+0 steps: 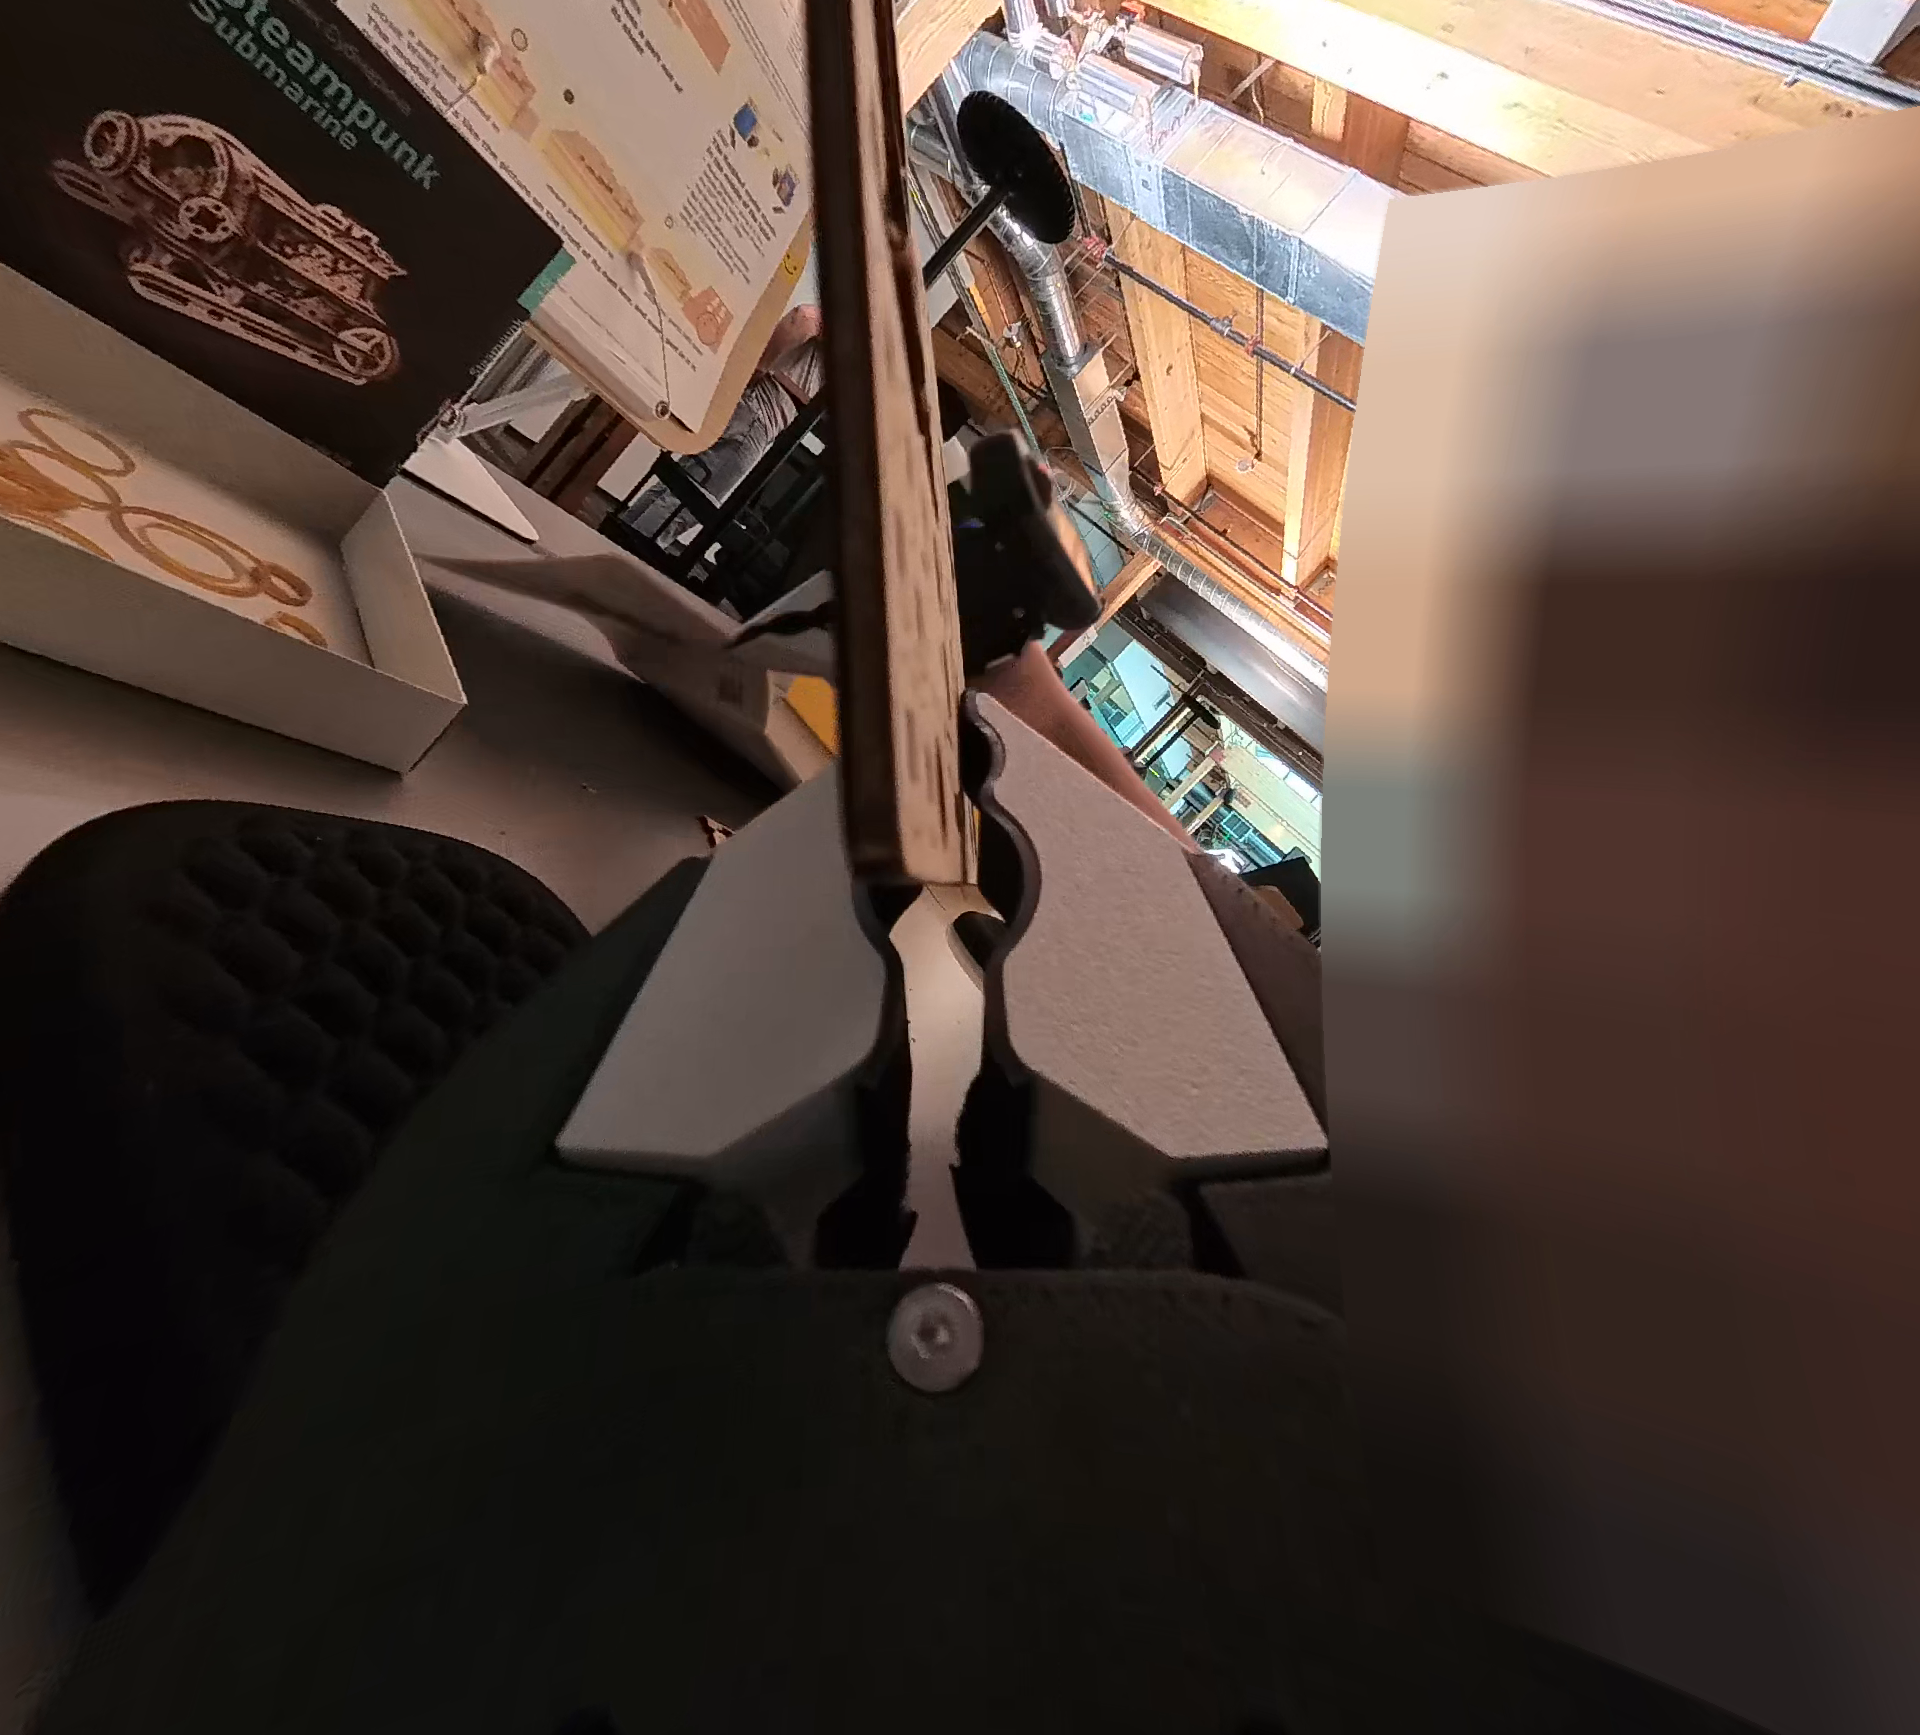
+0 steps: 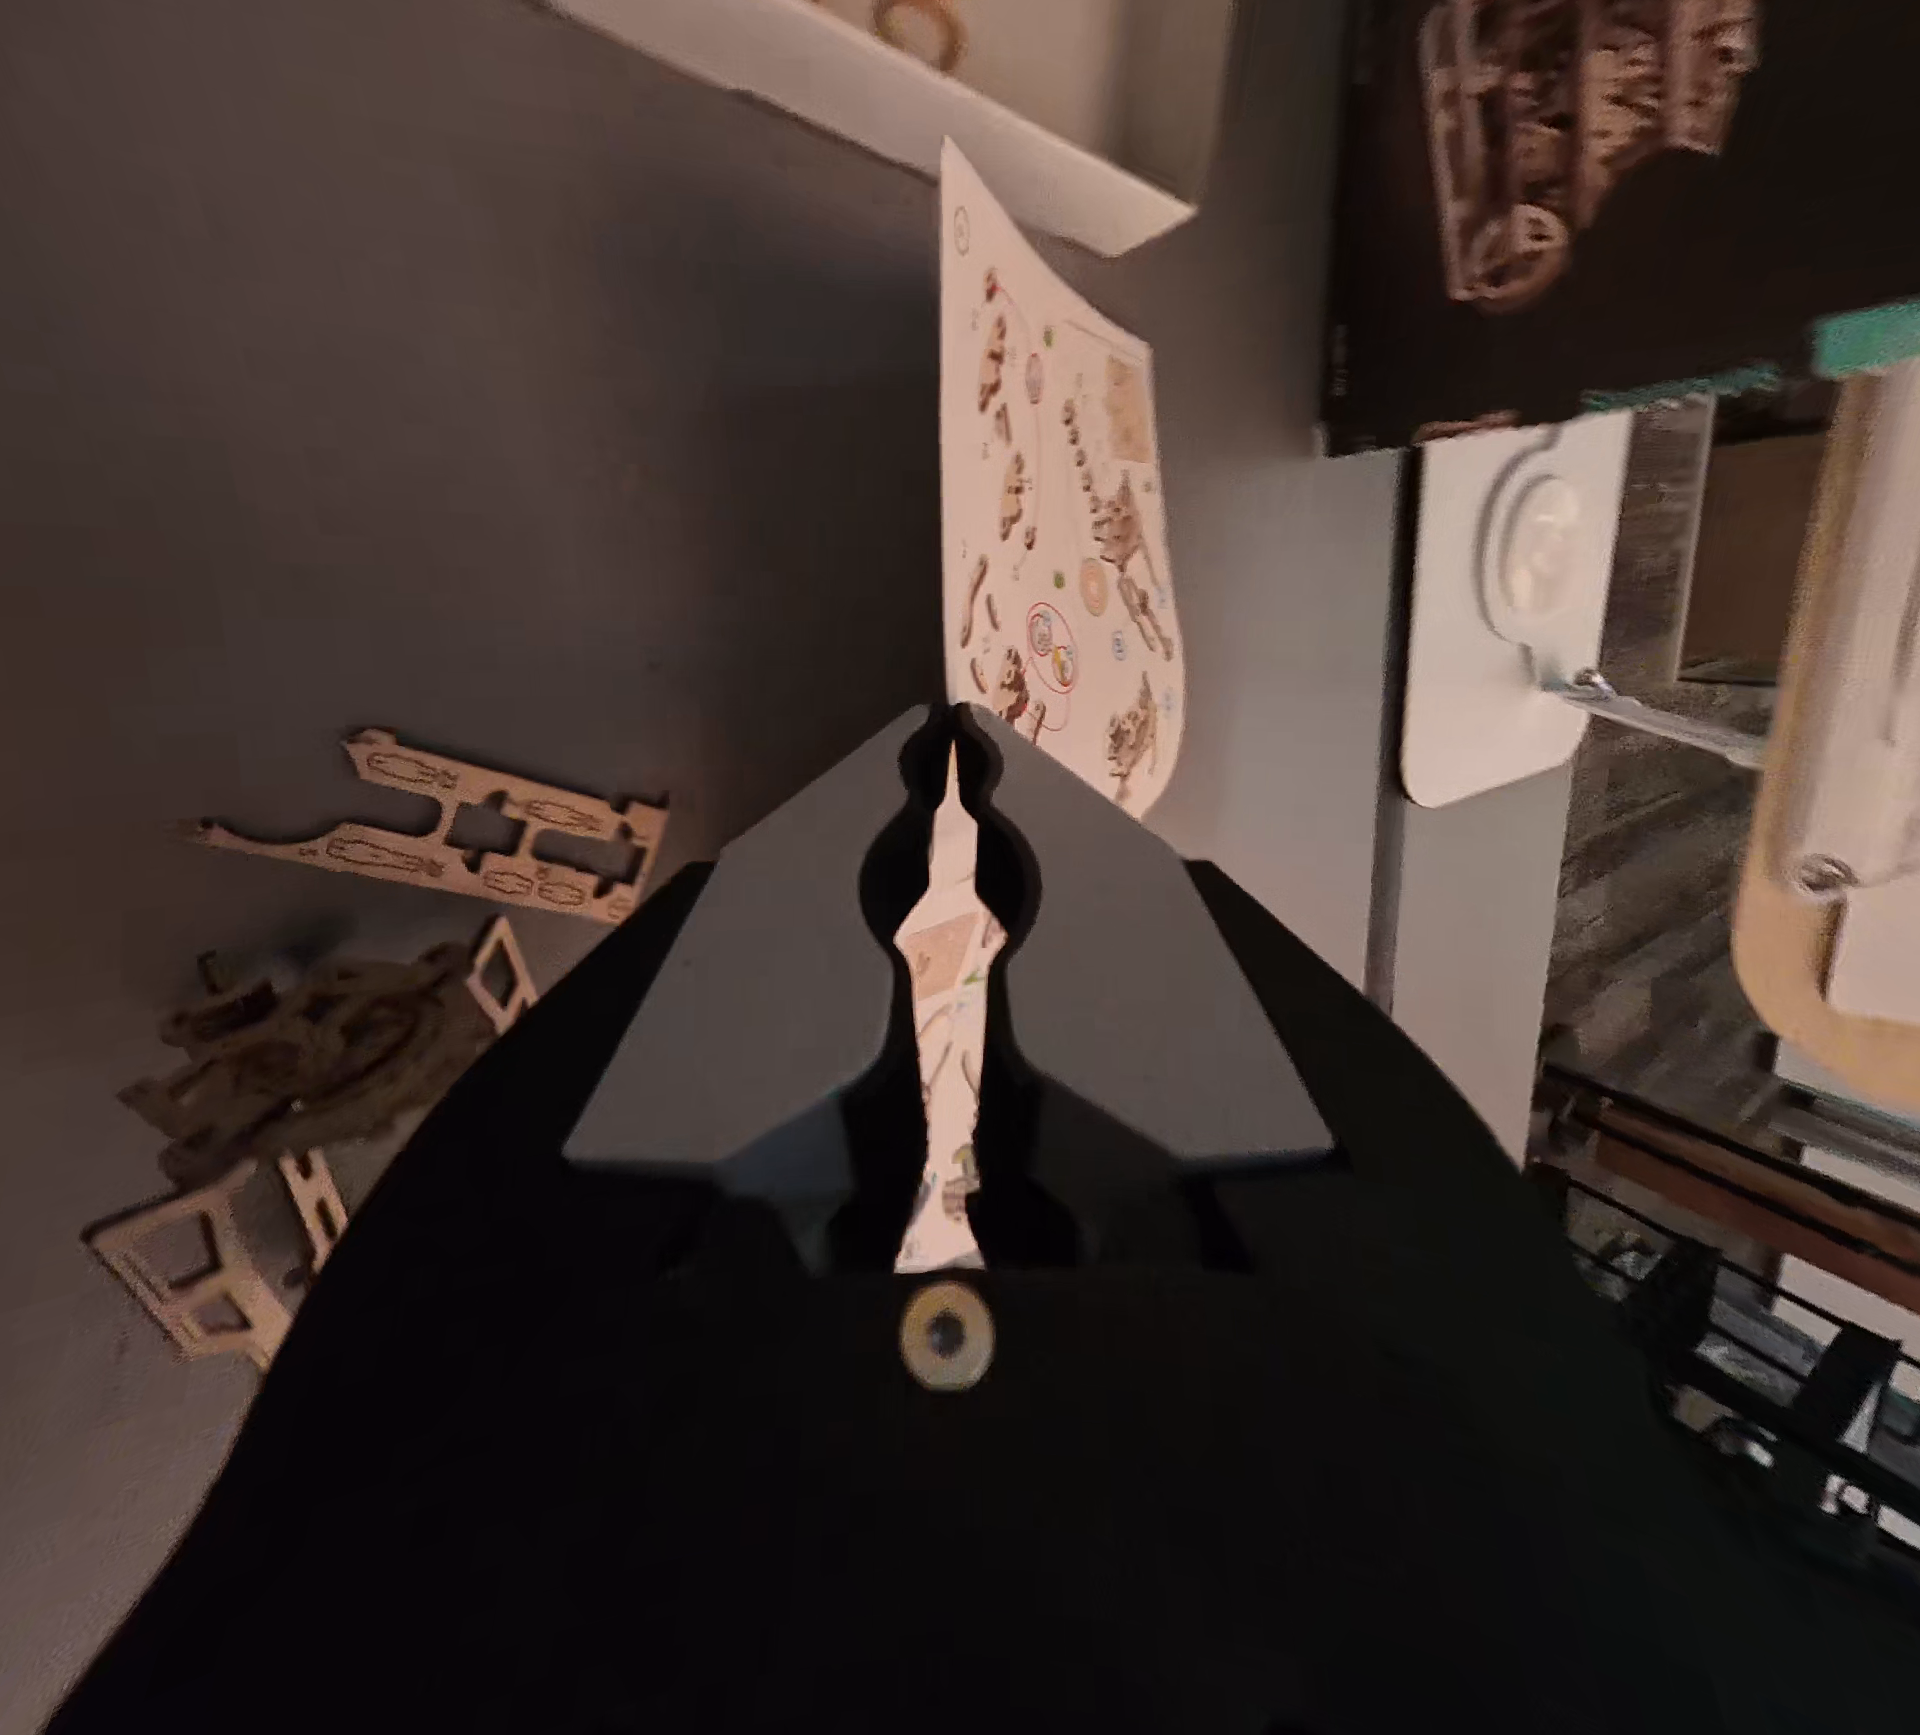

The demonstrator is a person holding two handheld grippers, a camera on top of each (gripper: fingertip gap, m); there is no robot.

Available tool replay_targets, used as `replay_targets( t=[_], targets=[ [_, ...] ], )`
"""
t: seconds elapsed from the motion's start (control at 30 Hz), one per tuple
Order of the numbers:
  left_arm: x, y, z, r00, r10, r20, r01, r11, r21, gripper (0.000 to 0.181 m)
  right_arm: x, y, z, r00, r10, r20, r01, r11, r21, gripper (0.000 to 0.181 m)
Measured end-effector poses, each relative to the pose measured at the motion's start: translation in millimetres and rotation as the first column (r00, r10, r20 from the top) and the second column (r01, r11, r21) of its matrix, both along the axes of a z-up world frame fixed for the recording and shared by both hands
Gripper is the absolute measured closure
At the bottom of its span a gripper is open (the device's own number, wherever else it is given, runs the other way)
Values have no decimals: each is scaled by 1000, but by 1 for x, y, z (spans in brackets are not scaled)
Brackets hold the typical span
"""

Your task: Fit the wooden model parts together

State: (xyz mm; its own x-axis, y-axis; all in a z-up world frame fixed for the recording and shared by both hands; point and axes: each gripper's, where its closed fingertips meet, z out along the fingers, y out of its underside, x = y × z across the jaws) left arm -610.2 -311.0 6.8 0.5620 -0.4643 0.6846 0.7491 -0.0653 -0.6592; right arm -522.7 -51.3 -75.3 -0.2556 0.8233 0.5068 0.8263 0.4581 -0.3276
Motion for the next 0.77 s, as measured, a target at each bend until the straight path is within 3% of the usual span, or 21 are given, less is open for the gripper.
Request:
replay_targets(
  t=[0.03,0.17,0.3,0.4,0.47,0.57,0.67,0.77],
  targets=[
    [-1,0,0,1000,1,2,-1,1000,1,180,2,5,10,1000,-17,-25,17,1000,-11,181],
    [-5,-1,1,1000,7,8,-8,1000,6,180,8,8,30,994,-50,-99,39,993,-114,181],
    [-7,-1,2,1000,14,6,-14,1000,8,180,10,-24,0,996,3,-86,-26,962,-270,177],
    [-9,0,4,1000,17,2,-17,1000,2,180,3,-46,-4,981,46,-191,-133,872,-472,168],
    [-12,0,7,999,33,-15,-33,999,-9,176,-7,-21,19,943,-17,-332,-159,853,-497,162],
    [-17,4,13,997,67,-48,-69,997,-28,176,-29,48,59,826,-138,-547,-123,902,-414,150],
    [-22,12,25,992,107,-67,-109,994,-30,180,-58,103,71,751,-184,-634,-63,936,-345,142],
    [-25,22,39,986,146,-81,-149,988,-28,181,-92,136,70,706,-254,-661,-44,916,-400,140]
  ],
)
